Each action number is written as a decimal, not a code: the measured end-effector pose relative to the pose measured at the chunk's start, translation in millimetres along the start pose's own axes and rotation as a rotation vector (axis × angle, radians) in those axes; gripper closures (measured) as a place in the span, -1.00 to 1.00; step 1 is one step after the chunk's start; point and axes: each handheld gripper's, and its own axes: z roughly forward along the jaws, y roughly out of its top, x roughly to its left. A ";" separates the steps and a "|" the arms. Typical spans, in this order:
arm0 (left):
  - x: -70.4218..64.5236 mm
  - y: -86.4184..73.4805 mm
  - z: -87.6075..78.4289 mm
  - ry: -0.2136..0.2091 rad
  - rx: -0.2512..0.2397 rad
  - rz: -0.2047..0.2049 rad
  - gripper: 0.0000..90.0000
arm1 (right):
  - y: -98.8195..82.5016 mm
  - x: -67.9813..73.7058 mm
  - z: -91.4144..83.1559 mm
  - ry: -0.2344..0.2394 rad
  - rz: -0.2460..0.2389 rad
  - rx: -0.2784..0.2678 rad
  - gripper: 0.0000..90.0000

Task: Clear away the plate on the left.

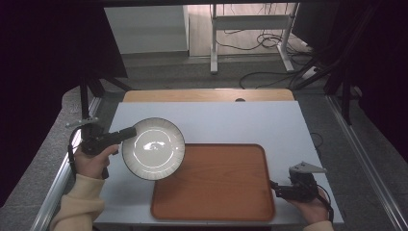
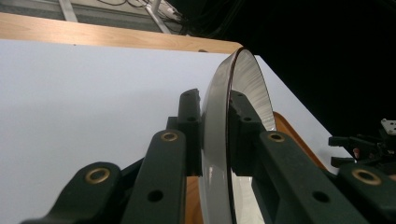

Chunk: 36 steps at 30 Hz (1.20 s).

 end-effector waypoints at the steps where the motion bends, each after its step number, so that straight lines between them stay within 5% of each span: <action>1: -0.2 -0.1 0.2 -0.001 0.000 0.000 0.74 | 0.0 0.0 0.0 0.000 0.000 0.000 -0.64; 17: -3.1 0.2 1.7 -0.012 -0.005 0.007 0.73 | -0.1 0.4 1.0 -0.003 -0.004 0.007 -0.64; 36: -19.1 0.8 10.7 -0.085 -0.003 0.019 0.74 | -0.2 0.1 0.9 -0.005 -0.004 0.007 -0.64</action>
